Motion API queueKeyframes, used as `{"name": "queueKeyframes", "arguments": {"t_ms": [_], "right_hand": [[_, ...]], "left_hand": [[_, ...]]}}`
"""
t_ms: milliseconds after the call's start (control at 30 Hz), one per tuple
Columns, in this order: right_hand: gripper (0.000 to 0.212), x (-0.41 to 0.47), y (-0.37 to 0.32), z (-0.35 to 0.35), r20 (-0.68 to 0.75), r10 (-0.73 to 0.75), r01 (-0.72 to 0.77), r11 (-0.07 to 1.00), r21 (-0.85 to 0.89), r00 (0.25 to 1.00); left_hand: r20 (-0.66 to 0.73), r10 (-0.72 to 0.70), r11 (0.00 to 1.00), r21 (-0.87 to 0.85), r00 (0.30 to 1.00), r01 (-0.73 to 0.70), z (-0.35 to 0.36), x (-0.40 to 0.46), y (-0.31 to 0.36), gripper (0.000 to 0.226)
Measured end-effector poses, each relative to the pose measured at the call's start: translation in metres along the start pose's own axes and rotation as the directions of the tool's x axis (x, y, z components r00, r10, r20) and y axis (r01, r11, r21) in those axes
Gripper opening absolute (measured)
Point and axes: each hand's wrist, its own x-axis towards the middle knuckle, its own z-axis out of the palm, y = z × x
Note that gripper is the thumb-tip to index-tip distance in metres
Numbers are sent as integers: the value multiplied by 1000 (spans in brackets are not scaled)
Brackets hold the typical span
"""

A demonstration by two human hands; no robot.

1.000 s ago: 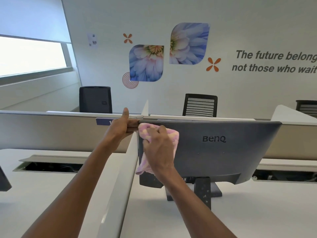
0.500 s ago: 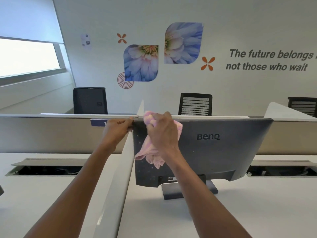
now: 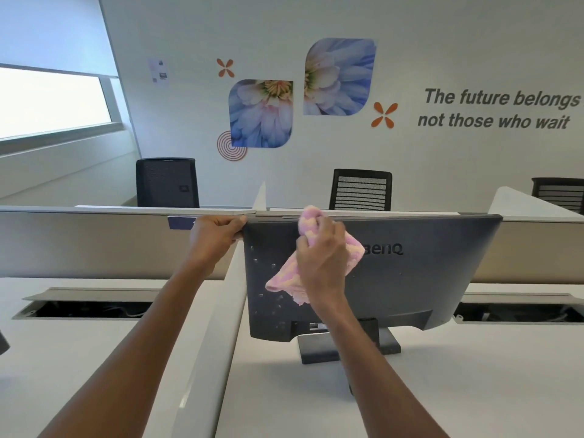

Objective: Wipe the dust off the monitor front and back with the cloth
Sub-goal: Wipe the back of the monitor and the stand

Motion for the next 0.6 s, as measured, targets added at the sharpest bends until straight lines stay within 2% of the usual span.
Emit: {"name": "queueKeyframes", "arguments": {"t_ms": [67,167,267,367,533,600], "right_hand": [[33,-11,-13,15,27,-112,111,993,44,993],[28,-23,-31,29,52,-258,254,965,61,965],[23,-38,-31,43,166,-379,379,925,33,910],[29,-57,-10,50,239,-378,394,919,-22,894],[24,-45,-19,44,98,-334,342,937,-73,937],[26,-43,-34,47,127,-379,393,913,-109,917]], "left_hand": [[12,-9,1000,-10,1000,9,1,0,2,12],[22,-37,999,-26,999,38,1,4,4,23],[31,-65,997,-39,997,66,-4,5,6,31],[89,-30,1000,-7,996,31,-6,3,6,17],[111,-28,999,-27,993,32,-5,3,9,13],[130,-51,998,-24,990,54,-9,7,9,15]]}}
